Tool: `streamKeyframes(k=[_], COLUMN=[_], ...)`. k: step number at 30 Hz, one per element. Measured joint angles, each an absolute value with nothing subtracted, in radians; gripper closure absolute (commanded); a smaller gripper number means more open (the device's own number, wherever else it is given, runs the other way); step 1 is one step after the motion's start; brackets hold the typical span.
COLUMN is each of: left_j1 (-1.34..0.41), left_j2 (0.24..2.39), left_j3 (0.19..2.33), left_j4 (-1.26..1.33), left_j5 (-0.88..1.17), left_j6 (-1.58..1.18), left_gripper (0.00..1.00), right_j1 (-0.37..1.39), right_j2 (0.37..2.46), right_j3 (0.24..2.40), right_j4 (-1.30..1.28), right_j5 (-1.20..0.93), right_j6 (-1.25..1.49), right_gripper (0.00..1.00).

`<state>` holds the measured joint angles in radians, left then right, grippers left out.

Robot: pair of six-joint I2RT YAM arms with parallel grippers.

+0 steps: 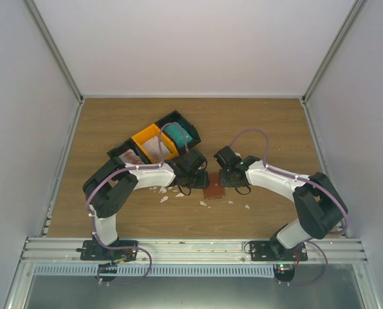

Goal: Put the credit cards into the card holder
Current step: Close the card holder at the center of the board.

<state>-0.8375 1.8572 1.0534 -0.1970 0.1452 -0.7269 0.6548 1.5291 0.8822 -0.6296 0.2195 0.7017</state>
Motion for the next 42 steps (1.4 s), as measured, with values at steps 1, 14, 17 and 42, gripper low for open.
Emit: streamKeyframes(k=[1,14,17,42], left_j1=[-0.837,-0.837,-0.837,-0.83], left_j2=[1.857,1.858,1.858,1.859], left_j3=[1.053,1.051,1.051,1.015], left_j4=[-0.196,-0.19,-0.189,-0.103], left_j5=[0.145,0.145,0.145,0.178], left_j6=[-0.727,-0.733,-0.733,-0.766], left_gripper=[0.62,0.63,0.63,0.67], right_j1=[0.653,0.63,0.627,0.599], right_j2=[1.529,1.529,1.529,1.382], right_j3=[0.879,0.862,0.859,0.706], right_j4=[-0.627,-0.612,-0.609,-0.378], right_j5=[0.212,0.19,0.188,-0.092], right_j6=[0.702,0.701,0.697,0.519], right_gripper=[0.91,0.9,0.97,0.99])
